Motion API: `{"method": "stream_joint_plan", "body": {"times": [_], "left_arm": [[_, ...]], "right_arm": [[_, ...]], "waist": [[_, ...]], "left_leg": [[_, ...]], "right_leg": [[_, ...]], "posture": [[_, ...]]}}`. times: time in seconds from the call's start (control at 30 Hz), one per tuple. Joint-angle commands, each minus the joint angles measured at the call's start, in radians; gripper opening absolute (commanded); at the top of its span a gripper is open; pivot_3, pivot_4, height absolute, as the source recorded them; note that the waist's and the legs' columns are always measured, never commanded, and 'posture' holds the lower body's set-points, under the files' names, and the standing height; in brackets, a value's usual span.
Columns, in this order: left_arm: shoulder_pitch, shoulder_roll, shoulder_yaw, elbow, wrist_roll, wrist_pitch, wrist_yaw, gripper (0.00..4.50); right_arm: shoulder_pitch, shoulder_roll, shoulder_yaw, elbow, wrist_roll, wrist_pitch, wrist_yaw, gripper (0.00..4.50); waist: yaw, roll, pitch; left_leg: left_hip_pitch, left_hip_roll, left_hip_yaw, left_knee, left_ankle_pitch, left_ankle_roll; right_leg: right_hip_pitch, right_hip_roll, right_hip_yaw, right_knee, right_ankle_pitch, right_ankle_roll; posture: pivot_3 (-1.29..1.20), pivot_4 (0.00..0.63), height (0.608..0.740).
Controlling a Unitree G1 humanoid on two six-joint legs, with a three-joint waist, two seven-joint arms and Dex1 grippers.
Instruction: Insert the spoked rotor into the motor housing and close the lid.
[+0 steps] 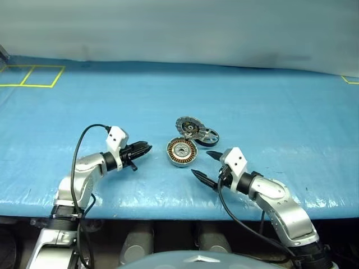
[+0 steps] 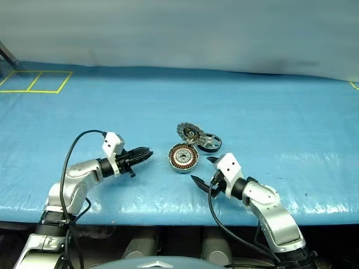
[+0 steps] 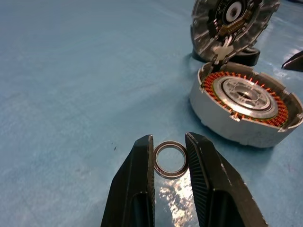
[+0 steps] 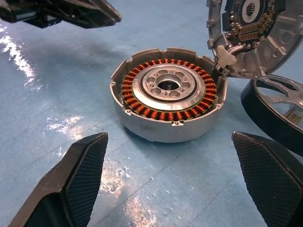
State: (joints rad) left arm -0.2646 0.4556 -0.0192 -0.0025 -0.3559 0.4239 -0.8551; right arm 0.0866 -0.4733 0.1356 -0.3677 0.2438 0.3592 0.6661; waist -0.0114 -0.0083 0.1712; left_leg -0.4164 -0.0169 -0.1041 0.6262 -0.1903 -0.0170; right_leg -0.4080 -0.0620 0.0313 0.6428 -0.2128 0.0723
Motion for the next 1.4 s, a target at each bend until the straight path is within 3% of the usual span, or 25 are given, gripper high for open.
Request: {"method": "stream_joint_plan", "body": {"times": [0.03, 0.23, 0.5, 0.8, 1.13, 1.33, 1.4], "left_arm": [[-0.078, 0.005, -0.033, -0.029, 0.003, -0.034, -0.044, 0.68], [-0.174, -0.001, -0.137, 0.015, 0.022, -0.055, -0.149, 0.68], [-0.264, -0.055, -0.252, 0.209, 0.136, -0.175, -0.188, 0.68], [-0.291, -0.131, -0.287, 0.360, 0.219, -0.268, -0.170, 0.68], [-0.286, -0.131, -0.295, 0.388, 0.250, -0.278, -0.193, 0.68], [-0.272, -0.125, -0.278, 0.382, 0.277, -0.284, -0.138, 2.60], [-0.271, -0.134, -0.258, 0.379, 0.267, -0.291, -0.115, 2.60]], "right_arm": [[0.002, -0.007, -0.010, -0.029, 0.016, -0.035, 0.024, 4.50], [0.004, -0.017, -0.001, -0.027, 0.014, -0.052, 0.046, 4.50], [0.012, -0.021, -0.008, -0.035, 0.007, -0.054, 0.046, 4.50], [0.041, -0.022, -0.015, -0.056, -0.001, -0.052, 0.018, 4.50], [0.045, -0.022, -0.007, -0.055, -0.008, -0.057, 0.001, 4.50], [0.038, -0.021, -0.009, -0.048, -0.015, -0.062, -0.004, 4.50], [0.038, -0.021, -0.008, -0.047, -0.016, -0.063, -0.004, 4.50]], "waist": [[-0.001, 0.000, 0.000], [-0.005, 0.000, 0.000], [-0.009, -0.001, 0.000], [-0.008, -0.001, 0.001], [-0.008, -0.001, 0.001], [-0.009, -0.001, 0.001], [-0.009, -0.001, 0.001]], "left_leg": [[0.000, 0.000, 0.000, 0.000, 0.000, 0.000], [0.000, 0.000, 0.001, -0.001, 0.000, 0.000], [0.001, 0.000, 0.001, 0.000, 0.000, 0.000], [0.000, 0.000, 0.001, 0.000, 0.000, 0.000], [0.001, 0.000, 0.000, 0.000, 0.000, 0.000], [0.001, 0.000, 0.000, 0.001, 0.000, 0.000], [0.002, 0.000, 0.000, 0.001, 0.000, 0.000]], "right_leg": [[0.000, 0.000, 0.000, 0.000, 0.000, 0.000], [0.000, 0.000, 0.000, 0.000, 0.000, 0.000], [0.000, 0.001, 0.000, 0.000, 0.000, 0.000], [0.000, 0.001, 0.000, 0.000, 0.000, 0.000], [0.001, 0.001, 0.000, 0.001, 0.000, 0.000], [0.002, 0.001, 0.000, 0.001, 0.000, 0.001], [0.002, 0.001, 0.000, 0.001, 0.000, 0.001]], "posture": [[0.00, 0.150, 0.740], [0.00, 0.150, 0.740], [0.00, 0.150, 0.740], [0.00, 0.150, 0.740], [0.00, 0.150, 0.740], [0.00, 0.150, 0.740], [0.00, 0.150, 0.740]]}}
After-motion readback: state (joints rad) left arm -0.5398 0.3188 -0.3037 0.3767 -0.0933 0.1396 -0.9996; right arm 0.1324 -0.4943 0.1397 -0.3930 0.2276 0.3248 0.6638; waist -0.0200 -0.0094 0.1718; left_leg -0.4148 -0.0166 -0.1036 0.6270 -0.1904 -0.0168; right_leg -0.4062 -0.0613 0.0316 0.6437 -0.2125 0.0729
